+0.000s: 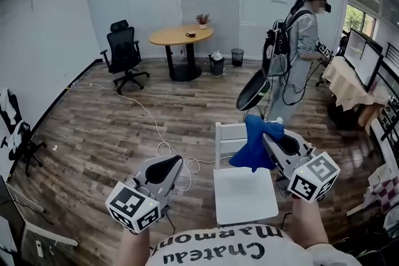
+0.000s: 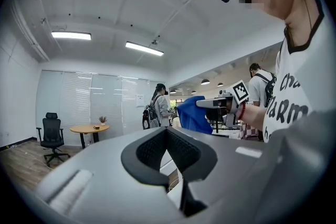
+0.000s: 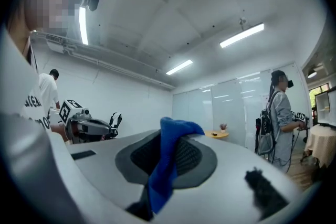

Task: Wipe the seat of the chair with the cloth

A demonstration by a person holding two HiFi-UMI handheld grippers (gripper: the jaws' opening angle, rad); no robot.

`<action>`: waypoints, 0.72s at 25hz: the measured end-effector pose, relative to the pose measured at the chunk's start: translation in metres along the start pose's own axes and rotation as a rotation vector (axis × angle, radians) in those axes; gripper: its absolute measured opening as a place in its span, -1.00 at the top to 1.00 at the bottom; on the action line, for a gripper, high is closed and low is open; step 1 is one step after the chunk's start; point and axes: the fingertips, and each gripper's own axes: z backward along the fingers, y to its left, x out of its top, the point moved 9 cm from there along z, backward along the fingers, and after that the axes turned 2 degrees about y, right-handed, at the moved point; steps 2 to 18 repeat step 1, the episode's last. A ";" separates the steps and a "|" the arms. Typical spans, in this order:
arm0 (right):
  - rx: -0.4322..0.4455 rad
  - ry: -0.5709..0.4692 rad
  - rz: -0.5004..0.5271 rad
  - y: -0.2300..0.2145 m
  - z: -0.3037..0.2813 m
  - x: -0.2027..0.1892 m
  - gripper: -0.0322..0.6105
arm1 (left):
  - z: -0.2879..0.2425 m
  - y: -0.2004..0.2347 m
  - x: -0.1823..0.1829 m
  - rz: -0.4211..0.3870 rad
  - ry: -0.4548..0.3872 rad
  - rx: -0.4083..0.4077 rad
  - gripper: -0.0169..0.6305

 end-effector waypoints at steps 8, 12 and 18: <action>0.006 -0.004 -0.010 0.000 0.000 0.001 0.74 | 0.000 -0.001 0.001 -0.002 0.002 0.000 0.92; 0.006 -0.004 -0.010 0.000 0.000 0.001 0.74 | 0.000 -0.001 0.001 -0.002 0.002 0.000 0.92; 0.006 -0.004 -0.010 0.000 0.000 0.001 0.74 | 0.000 -0.001 0.001 -0.002 0.002 0.000 0.92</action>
